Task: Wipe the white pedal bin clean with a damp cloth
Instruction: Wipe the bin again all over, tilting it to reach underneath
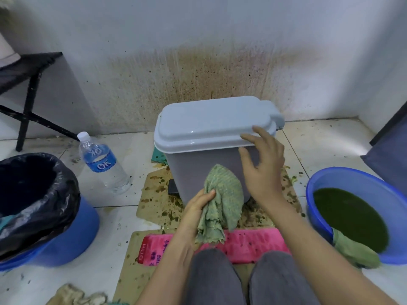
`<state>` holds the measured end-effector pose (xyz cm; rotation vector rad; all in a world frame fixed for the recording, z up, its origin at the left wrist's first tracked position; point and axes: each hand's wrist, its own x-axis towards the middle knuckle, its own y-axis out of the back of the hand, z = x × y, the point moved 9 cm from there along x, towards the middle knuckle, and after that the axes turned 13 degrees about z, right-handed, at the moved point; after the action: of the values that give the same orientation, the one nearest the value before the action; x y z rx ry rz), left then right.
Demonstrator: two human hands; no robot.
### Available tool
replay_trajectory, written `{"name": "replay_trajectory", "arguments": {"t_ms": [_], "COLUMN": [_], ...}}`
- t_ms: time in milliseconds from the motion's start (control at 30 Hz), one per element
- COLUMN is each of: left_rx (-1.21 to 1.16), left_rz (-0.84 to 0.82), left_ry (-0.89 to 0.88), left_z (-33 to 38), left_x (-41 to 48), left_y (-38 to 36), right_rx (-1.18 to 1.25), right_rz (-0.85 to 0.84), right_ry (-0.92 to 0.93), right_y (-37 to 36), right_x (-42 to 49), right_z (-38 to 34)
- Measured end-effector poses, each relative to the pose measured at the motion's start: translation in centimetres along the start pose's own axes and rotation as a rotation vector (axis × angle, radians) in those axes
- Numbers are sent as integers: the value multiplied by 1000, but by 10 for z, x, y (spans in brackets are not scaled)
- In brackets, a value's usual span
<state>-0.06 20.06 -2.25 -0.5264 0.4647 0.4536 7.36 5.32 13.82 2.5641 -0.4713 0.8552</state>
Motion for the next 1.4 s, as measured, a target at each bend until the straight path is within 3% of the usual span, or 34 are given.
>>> {"name": "replay_trajectory", "arguments": {"t_ms": [67, 200, 300, 467, 567, 667, 733, 833, 900, 967, 1000, 1100, 1167, 1267, 1400], "left_rx": [21, 60, 126, 89, 115, 235, 451, 633, 724, 946, 1071, 1418, 1471, 1433, 1474], "left_rz": [-21, -191, -298, -192, -76, -11, -85, -223, -43, 279, 402, 523, 545, 580, 598], "left_ry": [-53, -164, -172, -93, -160, -270, -318, -505, -870, -1338, -1445, -1335, -1333, -1390, -1333], "left_z": [9, 17, 11, 23, 40, 39, 19, 8, 48, 94, 109, 133, 148, 182, 233], "left_x": [-8, -35, -53, -54, -51, -59, -73, -84, -82, -87, -79, -26, 2, 32, 92], "left_y": [-13, -58, -83, -76, -71, -84, -111, -141, -133, -124, -123, -121, -123, -139, -166], "right_rx": [112, 500, 693, 687, 623, 682, 835, 999, 1038, 976, 952, 809, 687, 572, 520], "right_rz": [138, -22, 14, -84, -82, -147, -233, -88, -22, -25, -13, 100, 135, 193, 216], "right_ry": [-115, -626, -847, -896, -872, -854, -955, -1219, -1297, -1312, -1316, -1382, -1387, -1262, -1005], "right_y": [33, 18, 13, 22, 33, 28, 14, 9, 14, 20, 21, 29, 29, 23, -15], "right_x": [-29, -84, -94, -92, -88, -98, -115, -134, -136, -135, -134, -131, -127, -102, -38], "right_z": [9, 33, 47, 70, 83, 77, 63, 71, 85, 100, 108, 136, 153, 165, 164]}}
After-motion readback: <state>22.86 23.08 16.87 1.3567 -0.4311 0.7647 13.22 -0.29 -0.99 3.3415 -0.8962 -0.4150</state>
